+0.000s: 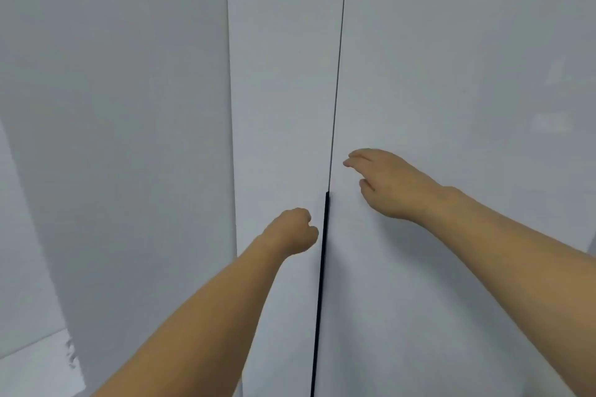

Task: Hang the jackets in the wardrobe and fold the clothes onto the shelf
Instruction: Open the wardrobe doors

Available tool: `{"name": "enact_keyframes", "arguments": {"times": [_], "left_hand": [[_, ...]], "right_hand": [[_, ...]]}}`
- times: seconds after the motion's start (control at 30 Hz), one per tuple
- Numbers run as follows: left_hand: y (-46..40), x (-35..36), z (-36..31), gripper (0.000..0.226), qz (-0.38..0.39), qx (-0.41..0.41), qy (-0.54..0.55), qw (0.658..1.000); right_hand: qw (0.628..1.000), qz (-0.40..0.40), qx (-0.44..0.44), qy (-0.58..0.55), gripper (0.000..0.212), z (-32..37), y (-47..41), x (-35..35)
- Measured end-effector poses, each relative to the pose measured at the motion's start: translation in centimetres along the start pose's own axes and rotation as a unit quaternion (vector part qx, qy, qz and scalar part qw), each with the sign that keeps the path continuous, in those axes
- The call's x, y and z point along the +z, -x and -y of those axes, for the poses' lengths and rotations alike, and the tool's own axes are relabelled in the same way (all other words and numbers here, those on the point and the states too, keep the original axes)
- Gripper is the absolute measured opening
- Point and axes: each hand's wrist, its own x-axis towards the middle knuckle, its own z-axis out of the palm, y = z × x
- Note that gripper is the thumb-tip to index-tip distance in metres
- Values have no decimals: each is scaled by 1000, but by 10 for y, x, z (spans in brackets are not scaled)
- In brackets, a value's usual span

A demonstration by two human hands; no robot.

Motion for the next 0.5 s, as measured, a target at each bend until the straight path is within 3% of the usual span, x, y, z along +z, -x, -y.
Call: {"name": "enact_keyframes", "arguments": {"times": [0.23,0.5], "left_hand": [[-96,53,19,25,-60,43,35,997],[-113,68,19,21,-89,80,36,992]], "right_hand": [[965,22,-72,253,50,-12,-87,67],[941,0,-107,321,37,-10,-103,93]]}}
